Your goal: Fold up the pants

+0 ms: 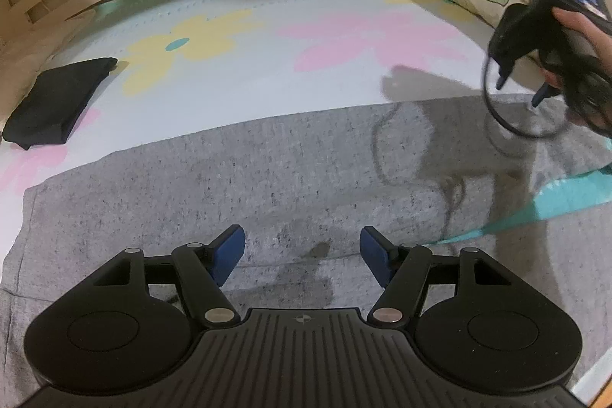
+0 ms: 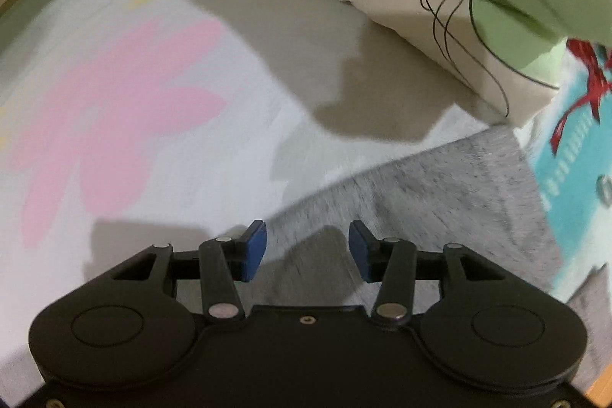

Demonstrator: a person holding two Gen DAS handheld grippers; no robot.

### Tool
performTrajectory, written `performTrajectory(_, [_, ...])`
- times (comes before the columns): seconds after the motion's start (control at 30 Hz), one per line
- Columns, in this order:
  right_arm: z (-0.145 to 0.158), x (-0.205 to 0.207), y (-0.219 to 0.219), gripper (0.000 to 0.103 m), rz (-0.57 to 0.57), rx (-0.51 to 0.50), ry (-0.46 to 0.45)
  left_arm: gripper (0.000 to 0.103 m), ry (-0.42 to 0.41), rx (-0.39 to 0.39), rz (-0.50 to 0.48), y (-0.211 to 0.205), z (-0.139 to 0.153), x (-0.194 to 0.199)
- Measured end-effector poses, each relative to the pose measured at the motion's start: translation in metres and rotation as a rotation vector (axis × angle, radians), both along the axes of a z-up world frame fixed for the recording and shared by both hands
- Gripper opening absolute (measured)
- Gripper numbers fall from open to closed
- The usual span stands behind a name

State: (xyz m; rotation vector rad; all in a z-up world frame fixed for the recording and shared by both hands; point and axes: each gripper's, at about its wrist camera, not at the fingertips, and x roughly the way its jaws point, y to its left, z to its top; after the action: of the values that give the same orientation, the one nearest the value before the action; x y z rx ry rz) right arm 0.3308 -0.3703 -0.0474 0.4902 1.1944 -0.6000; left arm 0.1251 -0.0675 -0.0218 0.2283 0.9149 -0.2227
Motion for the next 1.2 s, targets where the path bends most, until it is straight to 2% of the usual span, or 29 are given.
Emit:
performTrajectory(0.1, [-0.013, 0.009, -0.007, 0.067, -0.071, 0.023, 0.016, 0.065, 0.001, 0.009, 0.011, 0.003, -0.001, 0.002])
performTrajectory(0.2, [-0.023, 0.006, -0.01, 0.066, -0.097, 0.054, 0.029, 0.065, 0.012, 0.0, 0.029, 0.006, -0.002, 0.004])
performTrajectory(0.27, [-0.021, -0.003, -0.008, 0.053, -0.097, 0.036, 0.016, 0.065, 0.014, -0.006, 0.035, 0.008, -0.002, 0.005])
performTrajectory(0.33, [-0.018, -0.015, -0.01, 0.017, -0.087, 0.04, 0.005, 0.065, 0.009, -0.004, 0.037, 0.007, -0.001, 0.005])
performTrajectory(0.4, [-0.016, -0.029, -0.015, 0.007, -0.076, 0.111, -0.006, 0.065, 0.0, -0.003, 0.035, 0.006, 0.0, 0.005])
performTrajectory(0.53, [0.0, -0.063, -0.016, 0.006, -0.07, 0.153, -0.032, 0.064, -0.002, -0.028, 0.045, 0.009, -0.001, 0.003])
performTrajectory(0.77, [0.025, -0.123, 0.004, 0.006, 0.012, 0.126, -0.054, 0.061, 0.059, -0.132, 0.084, 0.025, 0.001, 0.027])
performTrajectory(0.87, [0.025, -0.13, 0.009, 0.006, 0.038, 0.104, -0.052, 0.061, 0.079, -0.15, 0.126, 0.03, -0.001, 0.052])
performTrajectory(1.0, [0.027, -0.12, 0.015, 0.006, 0.07, 0.065, -0.043, 0.061, 0.103, -0.163, 0.15, 0.026, -0.003, 0.092])
performTrajectory(1.2, [0.025, -0.123, 0.013, 0.006, 0.071, 0.094, -0.042, 0.061, 0.202, -0.241, 0.177, 0.015, -0.018, 0.133])
